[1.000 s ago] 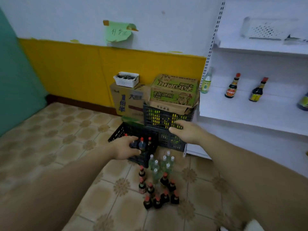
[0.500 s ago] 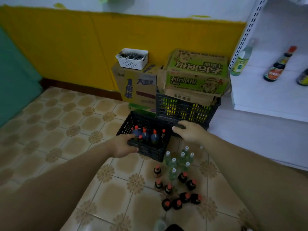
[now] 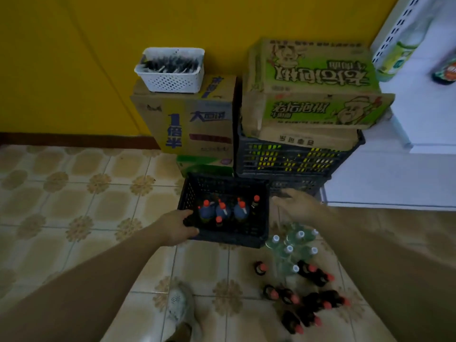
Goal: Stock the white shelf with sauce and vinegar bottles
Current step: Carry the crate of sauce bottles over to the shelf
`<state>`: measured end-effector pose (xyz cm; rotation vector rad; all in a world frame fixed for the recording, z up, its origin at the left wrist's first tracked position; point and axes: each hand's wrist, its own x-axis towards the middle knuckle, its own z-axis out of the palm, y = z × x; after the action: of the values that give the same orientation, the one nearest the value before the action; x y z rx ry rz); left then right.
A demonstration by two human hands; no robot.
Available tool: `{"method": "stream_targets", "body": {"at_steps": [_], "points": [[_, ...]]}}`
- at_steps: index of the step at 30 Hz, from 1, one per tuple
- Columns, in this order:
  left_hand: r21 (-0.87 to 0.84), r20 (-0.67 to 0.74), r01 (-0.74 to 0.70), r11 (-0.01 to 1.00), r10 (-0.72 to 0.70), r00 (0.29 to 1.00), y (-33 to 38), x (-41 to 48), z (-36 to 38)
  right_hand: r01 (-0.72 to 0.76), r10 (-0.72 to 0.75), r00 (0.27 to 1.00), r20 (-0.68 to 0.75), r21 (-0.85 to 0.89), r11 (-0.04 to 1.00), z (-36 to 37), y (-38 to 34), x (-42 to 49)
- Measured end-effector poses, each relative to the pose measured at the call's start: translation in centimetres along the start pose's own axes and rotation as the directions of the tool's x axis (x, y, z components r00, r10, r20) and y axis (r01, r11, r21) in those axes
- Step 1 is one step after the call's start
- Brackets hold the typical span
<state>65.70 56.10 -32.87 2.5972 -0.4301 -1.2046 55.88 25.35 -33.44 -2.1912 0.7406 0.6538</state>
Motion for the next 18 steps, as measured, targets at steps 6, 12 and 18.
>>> {"method": "stream_targets", "body": {"at_steps": [6,12,18], "points": [[0.020,0.030,0.053,0.998,-0.054,0.998,-8.5,12.5,-1.7,-0.111,0.115,0.991,-0.074,0.067,0.992,5.6,-1.6,11.0],[0.078,0.017,0.108,0.991,-0.109,0.994,-14.4,28.0,3.3,-0.164,0.174,0.976,-0.131,0.090,0.982,11.4,3.9,24.4],[0.015,-0.091,0.181,0.983,-0.179,0.980,-20.0,39.3,10.8,-0.217,0.229,0.952,-0.202,0.079,0.973,16.7,10.2,36.4]]}}
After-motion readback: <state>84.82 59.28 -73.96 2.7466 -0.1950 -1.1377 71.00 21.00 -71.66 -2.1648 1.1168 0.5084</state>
